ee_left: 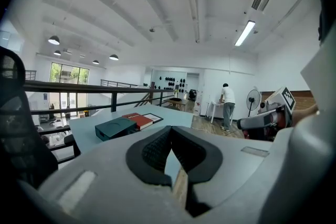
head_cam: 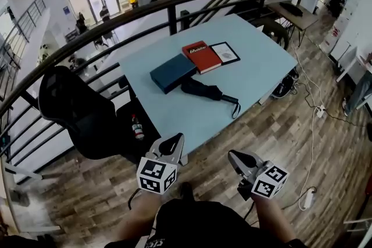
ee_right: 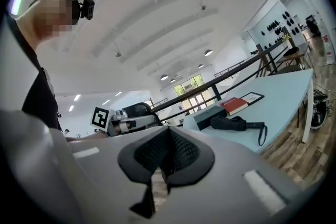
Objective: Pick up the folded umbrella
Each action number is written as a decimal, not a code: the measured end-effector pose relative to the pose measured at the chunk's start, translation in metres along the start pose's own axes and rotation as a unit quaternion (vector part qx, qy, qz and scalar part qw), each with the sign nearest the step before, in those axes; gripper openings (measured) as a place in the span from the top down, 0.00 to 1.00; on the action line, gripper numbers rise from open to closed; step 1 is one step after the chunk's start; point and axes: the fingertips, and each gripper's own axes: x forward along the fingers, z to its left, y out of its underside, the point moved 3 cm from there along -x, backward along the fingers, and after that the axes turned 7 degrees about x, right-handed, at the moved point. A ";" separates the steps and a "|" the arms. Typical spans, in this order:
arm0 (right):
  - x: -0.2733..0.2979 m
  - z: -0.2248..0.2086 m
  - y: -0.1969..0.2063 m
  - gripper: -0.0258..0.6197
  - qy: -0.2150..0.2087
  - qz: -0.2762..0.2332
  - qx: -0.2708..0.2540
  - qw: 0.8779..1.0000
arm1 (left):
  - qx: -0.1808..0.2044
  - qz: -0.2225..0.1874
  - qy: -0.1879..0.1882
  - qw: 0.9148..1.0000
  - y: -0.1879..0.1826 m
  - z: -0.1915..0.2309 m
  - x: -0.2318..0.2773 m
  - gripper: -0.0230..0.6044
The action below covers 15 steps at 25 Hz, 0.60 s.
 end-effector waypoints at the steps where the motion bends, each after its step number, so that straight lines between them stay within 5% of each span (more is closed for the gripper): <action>1: 0.016 0.000 -0.005 0.96 -0.003 0.003 -0.004 1.000 | -0.003 0.000 0.001 1.000 -0.001 0.013 0.004 0.95; 15: 0.114 -0.042 -0.039 0.95 -0.010 0.021 0.003 1.000 | -0.014 -0.003 0.011 1.000 -0.011 0.101 0.070 0.95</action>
